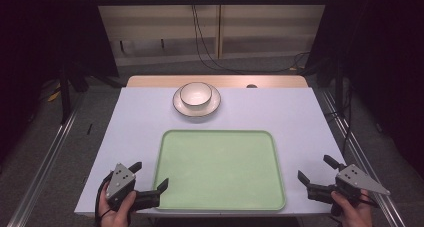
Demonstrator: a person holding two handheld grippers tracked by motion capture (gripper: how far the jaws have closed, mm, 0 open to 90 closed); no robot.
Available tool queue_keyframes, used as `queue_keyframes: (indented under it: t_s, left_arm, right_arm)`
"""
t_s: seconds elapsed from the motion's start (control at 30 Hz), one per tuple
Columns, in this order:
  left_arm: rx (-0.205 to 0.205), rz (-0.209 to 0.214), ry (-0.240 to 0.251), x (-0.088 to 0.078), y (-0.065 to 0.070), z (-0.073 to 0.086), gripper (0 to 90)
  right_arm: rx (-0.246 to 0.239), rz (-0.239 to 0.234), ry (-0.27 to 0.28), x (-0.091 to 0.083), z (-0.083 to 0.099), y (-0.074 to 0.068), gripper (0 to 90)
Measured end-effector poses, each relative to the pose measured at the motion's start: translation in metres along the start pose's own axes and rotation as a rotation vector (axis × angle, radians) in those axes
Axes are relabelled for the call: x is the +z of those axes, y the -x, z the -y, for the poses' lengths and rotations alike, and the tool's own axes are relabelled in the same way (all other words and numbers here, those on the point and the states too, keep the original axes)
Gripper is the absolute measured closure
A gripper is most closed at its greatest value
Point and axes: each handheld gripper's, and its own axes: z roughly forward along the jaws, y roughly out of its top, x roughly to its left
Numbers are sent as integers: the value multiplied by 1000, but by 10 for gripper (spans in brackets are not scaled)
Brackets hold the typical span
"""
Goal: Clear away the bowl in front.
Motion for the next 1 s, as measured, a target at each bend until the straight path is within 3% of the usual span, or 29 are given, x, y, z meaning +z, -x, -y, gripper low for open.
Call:
queue_keyframes:
  t_s: [0.33, 0.5, 0.6, 0.77, 1.0]
  left_arm:
    - [-16, 4, -1, -3, -1, 0, 23]
    - [11, 29, -25, -4, -2, -7, 40]
    - [13, 11, -17, -4, -2, -8, 25]
    - [33, 26, -23, 2, 3, -14, 18]
    - [33, 38, -29, 15, 7, -19, 30]
  right_arm:
    - [4, -3, -2, 0, 0, 0, 4]
    - [-8, -15, -11, 2, 0, -1, 4]
    - [-6, -21, -17, 2, 0, -1, 5]
    - [-16, -49, -44, 5, 2, -2, 8]
    - [-17, -45, -42, 5, 2, -2, 11]
